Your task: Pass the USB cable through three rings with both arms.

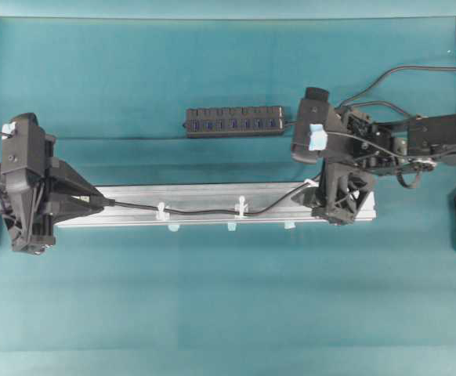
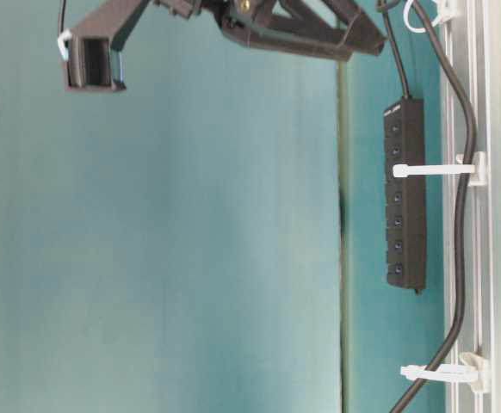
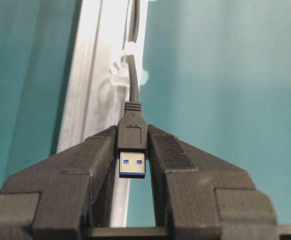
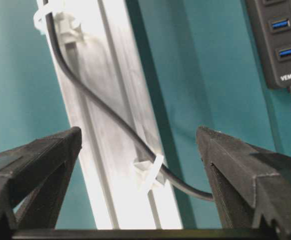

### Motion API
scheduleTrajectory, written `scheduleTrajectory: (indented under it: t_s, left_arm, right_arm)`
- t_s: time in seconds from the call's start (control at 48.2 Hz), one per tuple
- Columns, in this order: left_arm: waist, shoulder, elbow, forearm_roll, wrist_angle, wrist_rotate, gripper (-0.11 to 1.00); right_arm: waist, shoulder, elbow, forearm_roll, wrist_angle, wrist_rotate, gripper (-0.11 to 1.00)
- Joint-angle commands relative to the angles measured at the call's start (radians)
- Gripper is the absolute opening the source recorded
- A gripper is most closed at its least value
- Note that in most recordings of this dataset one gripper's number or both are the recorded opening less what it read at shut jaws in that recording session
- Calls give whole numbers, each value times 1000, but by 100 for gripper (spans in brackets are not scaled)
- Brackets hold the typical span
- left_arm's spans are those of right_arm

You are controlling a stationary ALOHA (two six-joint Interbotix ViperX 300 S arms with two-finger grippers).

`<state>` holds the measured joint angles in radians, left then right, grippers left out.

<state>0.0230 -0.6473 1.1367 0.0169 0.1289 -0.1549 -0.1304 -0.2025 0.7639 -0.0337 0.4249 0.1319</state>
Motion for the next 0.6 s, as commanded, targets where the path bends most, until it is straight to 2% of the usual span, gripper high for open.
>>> scheduleTrajectory:
  t_s: [0.0, 0.27, 0.581]
  left_arm:
    - [-2, -2, -23, 3, -5, -2, 23]
    - [-3, -3, -26, 3, -5, 2, 23]
    - [3, -2, -31, 3, -11, 11, 23]
  right_arm:
    - [2, -28, 8, 0, -8, 15, 91]
    - [18, -89, 71, 5, -17, 54, 91]
    - [29, -133, 117, 5, -133, 52, 88]
